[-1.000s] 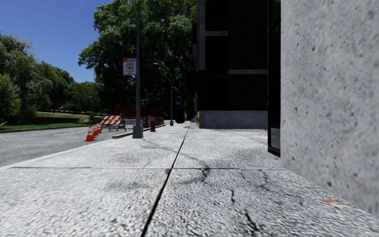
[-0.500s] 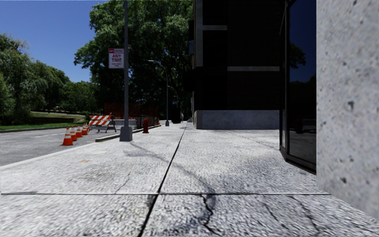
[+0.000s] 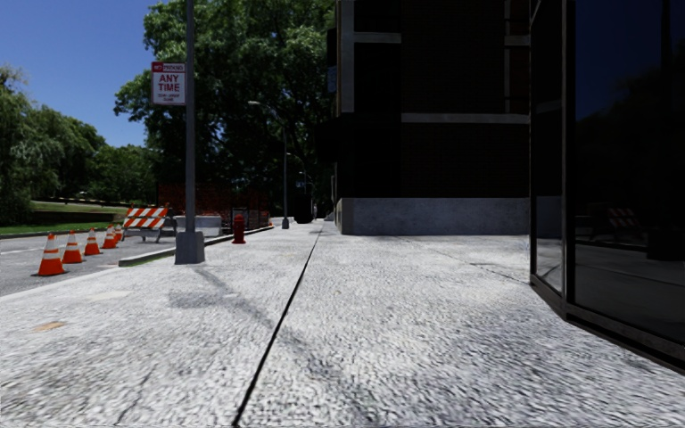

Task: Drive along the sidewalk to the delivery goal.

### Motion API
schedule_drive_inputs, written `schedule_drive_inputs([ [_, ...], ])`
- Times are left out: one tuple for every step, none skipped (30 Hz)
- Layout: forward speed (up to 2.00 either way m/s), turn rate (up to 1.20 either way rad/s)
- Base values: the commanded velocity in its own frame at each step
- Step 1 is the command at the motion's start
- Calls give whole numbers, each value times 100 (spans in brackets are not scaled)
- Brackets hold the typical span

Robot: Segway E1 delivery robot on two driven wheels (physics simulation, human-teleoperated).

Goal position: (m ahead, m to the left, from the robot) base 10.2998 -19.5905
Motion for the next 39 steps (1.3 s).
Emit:
schedule_drive_inputs([
  [200, -27],
  [200, -27],
  [200, -27],
  [200, -27],
  [200, -28],
  [200, -28],
  [200, -32],
  [200, -36],
  [200, -38],
  [200, -38],
  [200, -38],
  [200, -38],
  [200, -38],
  [200, -38],
  [200, -38],
  [200, -38],
  [200, -38],
  [200, -38],
  [200, -38],
  [200, -38],
  [200, -38],
  [200, -38],
  [200, -37],
  [200, -28],
  [200, -28],
  [200, -5],
  [200, 0],
  [200, 0],
  [200, 0],
  [200, 0],
  [200, 0],
  [200, 0],
  [200, 0],
  [200, 0],
  [200, -7],
  [200, -13],
  [200, -13],
  [200, -18],
  [200, -20],
])
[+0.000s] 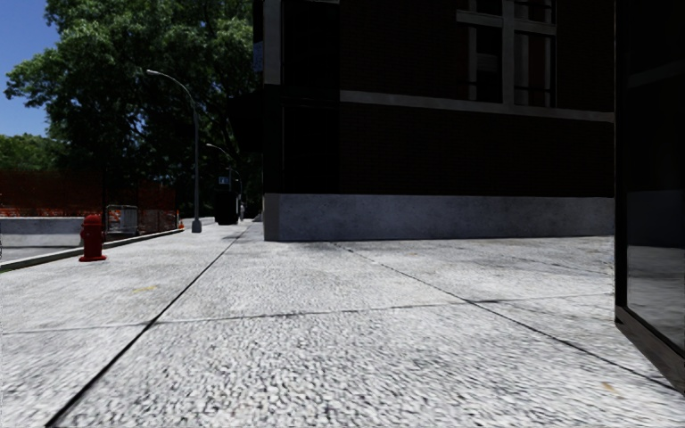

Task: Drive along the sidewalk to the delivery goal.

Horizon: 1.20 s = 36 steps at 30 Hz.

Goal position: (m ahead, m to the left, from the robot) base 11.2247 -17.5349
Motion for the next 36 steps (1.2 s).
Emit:
schedule_drive_inputs([
  [200, -21],
  [200, -21],
  [200, -22],
  [200, -24],
  [200, -29],
  [200, -33],
  [200, -33],
  [200, -34],
  [200, -34],
  [200, -34],
  [200, -34],
  [200, -34],
  [200, -34],
  [200, -34],
  [200, -34],
  [200, -36],
  [200, -38],
  [200, -39],
  [200, -39],
  [200, -39],
  [200, -39],
  [200, -39],
  [200, -39],
  [200, -39],
  [200, -39],
  [200, -39],
  [200, -39],
  [200, -39],
  [200, -40],
  [200, -42],
  [200, -44],
  [200, -44],
  [200, -45],
  [200, -46],
  [200, -54],
  [200, -54],
])
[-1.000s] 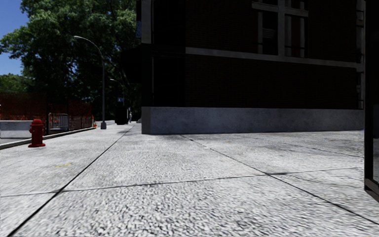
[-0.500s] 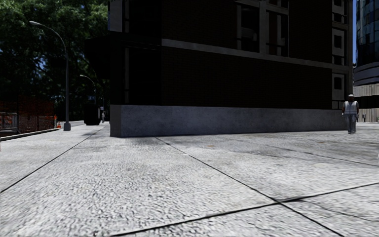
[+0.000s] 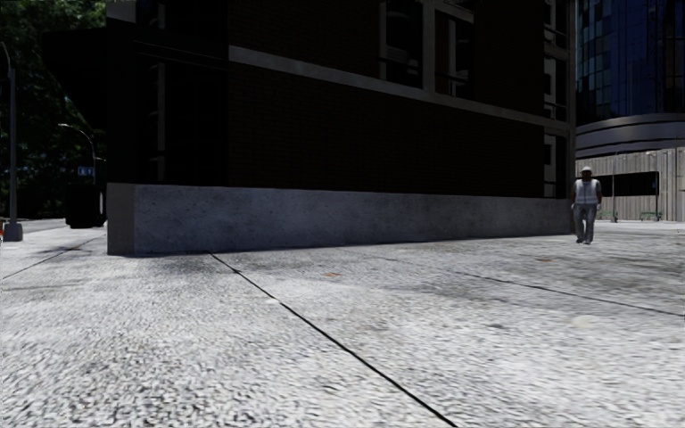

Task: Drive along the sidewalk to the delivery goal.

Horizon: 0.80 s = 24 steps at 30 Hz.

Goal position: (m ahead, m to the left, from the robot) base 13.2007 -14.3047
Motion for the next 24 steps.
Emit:
schedule_drive_inputs([
  [200, -56],
  [200, -57],
  [200, -57],
  [200, -57],
  [200, -57],
  [200, -57],
  [200, -57],
  [200, -57],
  [200, -57],
  [200, -57],
  [200, -57],
  [200, -57],
  [200, -57],
  [200, -57],
  [200, -57],
  [200, -57],
  [200, -57],
  [200, -57],
  [200, -57],
  [200, -57],
  [200, -57],
  [200, -57],
  [200, -57],
  [200, -57],
])
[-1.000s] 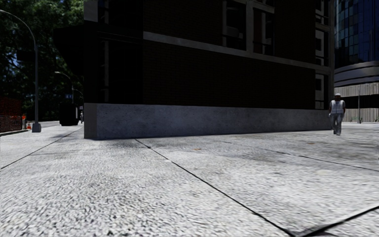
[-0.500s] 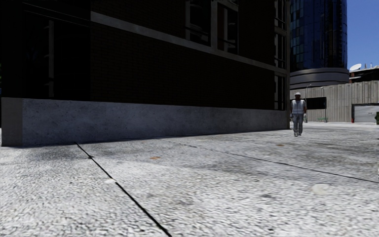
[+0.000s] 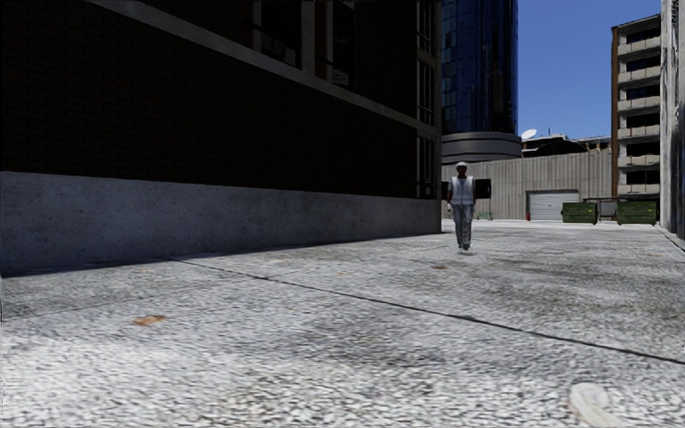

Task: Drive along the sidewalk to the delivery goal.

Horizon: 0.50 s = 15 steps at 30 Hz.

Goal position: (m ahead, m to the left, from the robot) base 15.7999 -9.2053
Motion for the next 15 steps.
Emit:
schedule_drive_inputs([
  [200, -57],
  [200, -57],
  [200, -58],
  [200, -59],
  [200, -59],
  [200, -59],
  [200, -60],
  [200, -60],
  [200, -60],
  [200, -60],
  [200, -60],
  [200, -60],
  [200, -60],
  [200, -60],
  [200, -61],
])
